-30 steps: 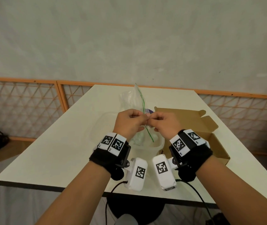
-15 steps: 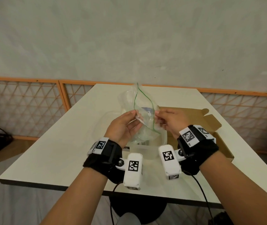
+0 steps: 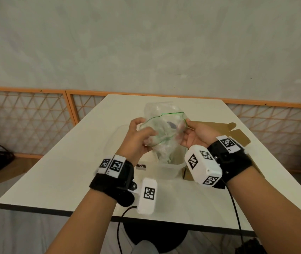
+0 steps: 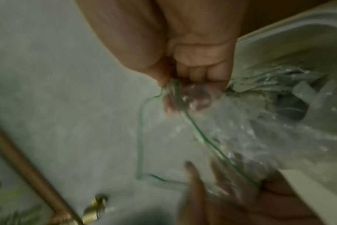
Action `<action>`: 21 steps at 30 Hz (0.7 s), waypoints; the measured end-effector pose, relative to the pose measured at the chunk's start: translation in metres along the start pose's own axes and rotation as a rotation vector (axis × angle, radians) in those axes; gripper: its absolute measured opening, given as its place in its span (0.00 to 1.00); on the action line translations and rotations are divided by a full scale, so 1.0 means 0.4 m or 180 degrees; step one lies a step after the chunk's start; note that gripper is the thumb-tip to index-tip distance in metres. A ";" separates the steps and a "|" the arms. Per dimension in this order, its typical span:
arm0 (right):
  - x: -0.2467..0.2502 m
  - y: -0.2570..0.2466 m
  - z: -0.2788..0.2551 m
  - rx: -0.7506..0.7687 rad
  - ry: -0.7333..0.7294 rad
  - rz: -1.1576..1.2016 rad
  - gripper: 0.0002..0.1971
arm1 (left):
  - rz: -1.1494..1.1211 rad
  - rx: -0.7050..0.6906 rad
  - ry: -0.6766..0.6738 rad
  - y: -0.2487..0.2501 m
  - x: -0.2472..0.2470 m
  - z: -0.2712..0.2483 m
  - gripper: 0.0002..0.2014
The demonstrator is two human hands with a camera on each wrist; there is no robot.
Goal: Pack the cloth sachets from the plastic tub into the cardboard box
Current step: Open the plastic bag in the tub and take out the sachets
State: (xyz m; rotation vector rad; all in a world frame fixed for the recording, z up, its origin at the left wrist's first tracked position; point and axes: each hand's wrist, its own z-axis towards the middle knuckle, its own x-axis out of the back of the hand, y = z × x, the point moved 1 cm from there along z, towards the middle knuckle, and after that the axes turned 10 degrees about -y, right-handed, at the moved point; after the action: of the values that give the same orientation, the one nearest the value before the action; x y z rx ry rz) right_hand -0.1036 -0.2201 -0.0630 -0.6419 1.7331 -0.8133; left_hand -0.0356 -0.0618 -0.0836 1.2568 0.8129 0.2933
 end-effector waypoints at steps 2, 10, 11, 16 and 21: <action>-0.018 0.004 0.004 -0.0062 0.0027 -0.0412 0.12 | 0.0886 -0.0198 0.0299 0.004 -0.025 0.010 0.12; -0.047 0.017 -0.074 0.0189 0.0576 -0.2648 0.26 | 0.0419 0.0158 0.1372 0.038 -0.062 0.057 0.26; -0.051 0.025 -0.091 -0.0063 0.0330 -0.2844 0.28 | 0.0340 0.0119 0.1346 0.037 -0.072 0.059 0.28; -0.047 0.028 -0.109 -0.0401 -0.0186 -0.2584 0.12 | 0.0513 -0.0034 0.1157 0.017 -0.107 0.055 0.29; 0.030 -0.055 -0.087 0.0299 0.0274 -0.1589 0.11 | 0.0871 -0.0307 0.1211 0.042 -0.027 0.031 0.08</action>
State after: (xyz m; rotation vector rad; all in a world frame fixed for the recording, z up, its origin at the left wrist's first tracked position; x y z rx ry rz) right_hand -0.1399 -0.2354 -0.0457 -1.0071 1.6177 -1.2737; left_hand -0.0311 -0.0719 -0.0628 1.2383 0.9352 0.8019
